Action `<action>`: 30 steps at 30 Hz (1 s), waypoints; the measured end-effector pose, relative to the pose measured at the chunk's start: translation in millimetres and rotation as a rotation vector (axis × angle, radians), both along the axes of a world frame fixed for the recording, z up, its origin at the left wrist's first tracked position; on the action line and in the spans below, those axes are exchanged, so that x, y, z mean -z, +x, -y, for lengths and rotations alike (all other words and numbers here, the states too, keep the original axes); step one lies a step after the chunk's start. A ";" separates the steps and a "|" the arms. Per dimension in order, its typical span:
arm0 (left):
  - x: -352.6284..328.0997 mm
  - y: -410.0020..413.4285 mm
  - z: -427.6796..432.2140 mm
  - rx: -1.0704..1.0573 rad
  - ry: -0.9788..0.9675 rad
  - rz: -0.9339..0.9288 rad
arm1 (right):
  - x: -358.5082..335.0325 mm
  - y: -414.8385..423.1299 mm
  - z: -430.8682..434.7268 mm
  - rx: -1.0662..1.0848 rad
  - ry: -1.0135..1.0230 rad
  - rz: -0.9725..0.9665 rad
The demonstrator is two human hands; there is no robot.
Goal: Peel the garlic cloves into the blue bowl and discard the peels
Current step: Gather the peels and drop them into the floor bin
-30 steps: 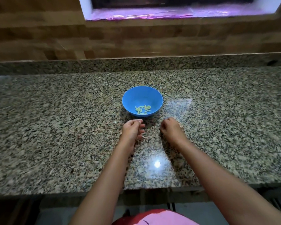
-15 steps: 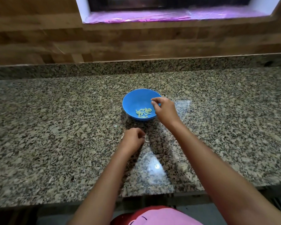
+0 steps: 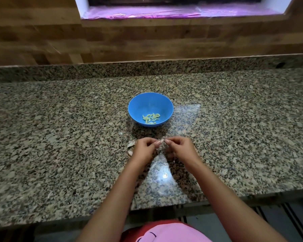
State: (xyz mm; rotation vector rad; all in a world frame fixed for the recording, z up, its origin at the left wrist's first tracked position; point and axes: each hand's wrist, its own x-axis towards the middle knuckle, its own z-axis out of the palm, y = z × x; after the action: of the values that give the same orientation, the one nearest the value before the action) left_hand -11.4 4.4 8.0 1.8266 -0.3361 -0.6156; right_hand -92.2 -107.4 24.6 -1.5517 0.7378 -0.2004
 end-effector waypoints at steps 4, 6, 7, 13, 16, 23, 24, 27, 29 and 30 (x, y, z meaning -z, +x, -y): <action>2.5 -7.9 2.3 -0.094 -0.244 -0.327 | 1.8 -0.1 -3.3 0.139 -0.030 0.047; 2.8 -8.8 3.0 -0.109 -0.263 -0.358 | 2.2 -0.6 -3.8 0.108 -0.053 0.036; 3.4 -8.4 3.1 -0.118 -0.268 -0.365 | 2.4 -1.2 -4.0 0.084 -0.074 0.020; 6.8 -6.5 3.2 -0.145 -0.285 -0.381 | 1.4 -0.2 -3.0 0.059 -0.113 -0.028; 9.1 -5.5 3.7 -0.141 -0.296 -0.382 | -3.9 1.6 -4.8 0.086 0.031 0.025; 4.5 -12.0 4.0 -0.063 -0.279 -0.288 | -11.2 3.3 -9.4 0.143 0.160 0.100; 4.2 -10.4 1.2 -0.035 -0.163 -0.133 | -12.3 3.1 -4.7 0.140 0.131 0.098; 6.4 -13.3 -9.4 0.107 0.178 0.412 | -17.9 1.7 11.4 -0.085 -0.175 -0.046; 14.4 -22.9 -13.3 0.178 0.234 0.534 | -19.5 1.6 17.9 -0.278 -0.464 -0.198; 19.6 -28.0 -14.6 0.193 0.254 0.563 | -19.7 2.7 20.4 -0.343 -0.593 -0.253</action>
State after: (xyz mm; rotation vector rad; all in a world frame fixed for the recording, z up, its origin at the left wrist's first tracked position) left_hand -39.5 19.0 -11.6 2.2151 -0.8485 -0.2669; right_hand -89.5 -127.8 44.3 -2.2731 0.6209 0.0432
